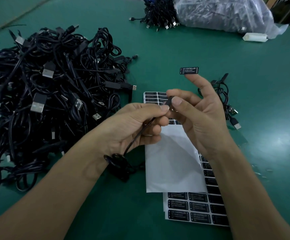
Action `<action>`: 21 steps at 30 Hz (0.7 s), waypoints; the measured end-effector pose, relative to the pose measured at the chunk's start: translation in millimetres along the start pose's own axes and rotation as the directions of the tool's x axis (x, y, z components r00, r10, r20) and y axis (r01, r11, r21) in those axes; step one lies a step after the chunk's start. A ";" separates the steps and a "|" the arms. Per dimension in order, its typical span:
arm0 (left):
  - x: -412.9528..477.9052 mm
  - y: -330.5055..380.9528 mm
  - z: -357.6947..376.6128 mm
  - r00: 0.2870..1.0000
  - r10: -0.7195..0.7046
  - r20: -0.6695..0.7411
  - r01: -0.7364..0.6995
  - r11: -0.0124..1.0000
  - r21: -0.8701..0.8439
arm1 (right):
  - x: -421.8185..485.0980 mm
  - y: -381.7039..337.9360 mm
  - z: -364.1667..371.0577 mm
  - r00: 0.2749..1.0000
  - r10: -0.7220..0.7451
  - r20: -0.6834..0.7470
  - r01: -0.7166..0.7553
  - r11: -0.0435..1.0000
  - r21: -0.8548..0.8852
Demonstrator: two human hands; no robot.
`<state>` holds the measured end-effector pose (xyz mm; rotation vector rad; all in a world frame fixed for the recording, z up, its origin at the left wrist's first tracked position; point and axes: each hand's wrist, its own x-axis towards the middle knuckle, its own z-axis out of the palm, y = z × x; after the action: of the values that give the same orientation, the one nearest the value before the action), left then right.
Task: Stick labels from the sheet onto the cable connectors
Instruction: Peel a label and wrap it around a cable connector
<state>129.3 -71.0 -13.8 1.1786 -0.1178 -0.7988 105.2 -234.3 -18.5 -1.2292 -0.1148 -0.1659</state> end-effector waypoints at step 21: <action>0.0 -3.4 3.2 0.927 0.271 -0.260 -0.188 0.935 0.302 | -0.2 3.1 -3.0 0.984 0.038 -0.176 -0.053 0.995 -0.084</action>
<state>126.1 -74.0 -15.3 1.5026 -0.1170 -0.3947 105.5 -236.1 -22.3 -1.2986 0.0731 -0.2400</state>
